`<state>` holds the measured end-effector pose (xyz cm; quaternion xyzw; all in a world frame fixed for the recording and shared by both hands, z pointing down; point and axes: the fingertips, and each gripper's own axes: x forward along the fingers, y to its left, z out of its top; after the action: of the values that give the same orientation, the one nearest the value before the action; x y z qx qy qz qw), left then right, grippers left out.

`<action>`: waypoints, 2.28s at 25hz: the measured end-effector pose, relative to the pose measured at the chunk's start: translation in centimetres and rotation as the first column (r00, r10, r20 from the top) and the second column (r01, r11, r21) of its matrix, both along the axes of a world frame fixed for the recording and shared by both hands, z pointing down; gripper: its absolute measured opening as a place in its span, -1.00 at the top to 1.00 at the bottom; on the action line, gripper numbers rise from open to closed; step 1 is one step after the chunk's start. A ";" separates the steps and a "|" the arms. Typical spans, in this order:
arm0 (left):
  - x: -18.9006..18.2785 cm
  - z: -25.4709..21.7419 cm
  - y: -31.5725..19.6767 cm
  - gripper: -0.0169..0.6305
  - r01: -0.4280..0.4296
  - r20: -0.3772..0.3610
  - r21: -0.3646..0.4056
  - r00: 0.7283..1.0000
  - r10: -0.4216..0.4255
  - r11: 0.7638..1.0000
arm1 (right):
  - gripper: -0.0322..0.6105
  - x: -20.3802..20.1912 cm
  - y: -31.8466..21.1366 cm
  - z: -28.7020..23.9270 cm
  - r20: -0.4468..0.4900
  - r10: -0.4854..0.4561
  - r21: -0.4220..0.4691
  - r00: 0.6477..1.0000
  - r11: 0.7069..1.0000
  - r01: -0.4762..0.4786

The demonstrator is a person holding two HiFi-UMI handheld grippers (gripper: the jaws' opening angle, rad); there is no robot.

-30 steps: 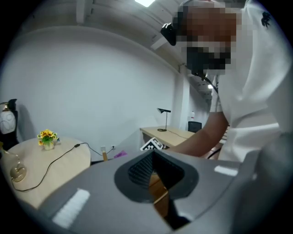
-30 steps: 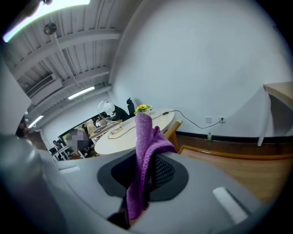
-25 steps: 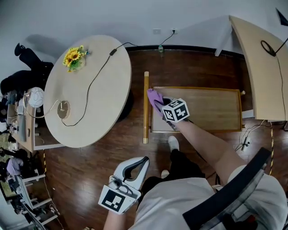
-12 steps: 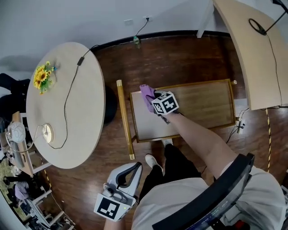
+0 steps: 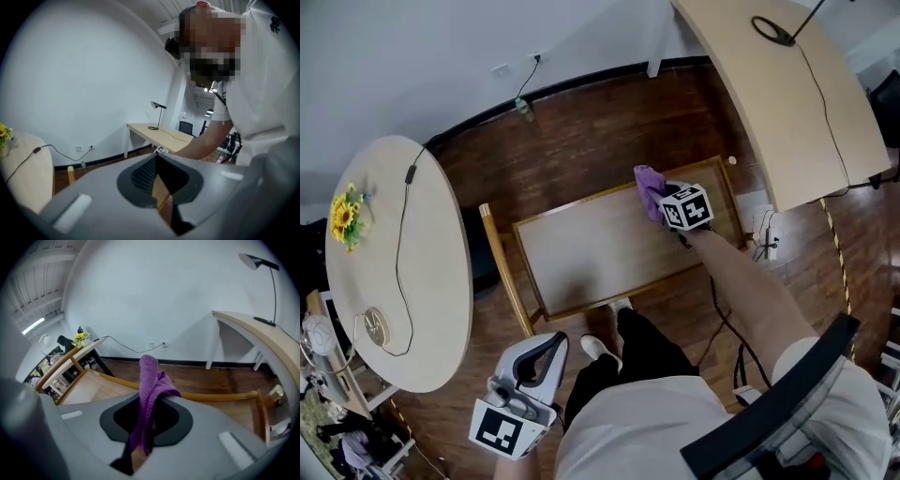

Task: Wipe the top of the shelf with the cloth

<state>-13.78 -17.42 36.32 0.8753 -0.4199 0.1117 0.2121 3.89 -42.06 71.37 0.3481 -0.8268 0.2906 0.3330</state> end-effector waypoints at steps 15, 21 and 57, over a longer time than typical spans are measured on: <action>4.8 -0.4 0.4 0.88 -0.108 0.026 -0.001 0.994 0.108 0.994 | 0.74 19.1 -3.5 -2.8 -0.186 0.185 0.064 0.965 0.982 -0.176; 3.1 -0.3 1.5 0.88 -0.047 0.010 0.006 0.999 0.047 0.999 | 0.74 0.7 4.1 -6.7 0.112 -0.005 0.022 0.994 1.000 0.002; 4.9 0.6 2.2 0.88 -0.150 -0.020 -0.036 0.989 0.149 0.988 | 0.74 14.1 3.3 1.6 -0.135 0.124 -0.082 0.983 0.987 -0.136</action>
<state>-8.92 -15.25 36.94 0.9012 -0.3490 0.1275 0.2230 18.02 -38.72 73.02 0.4040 -0.7650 0.3256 0.3814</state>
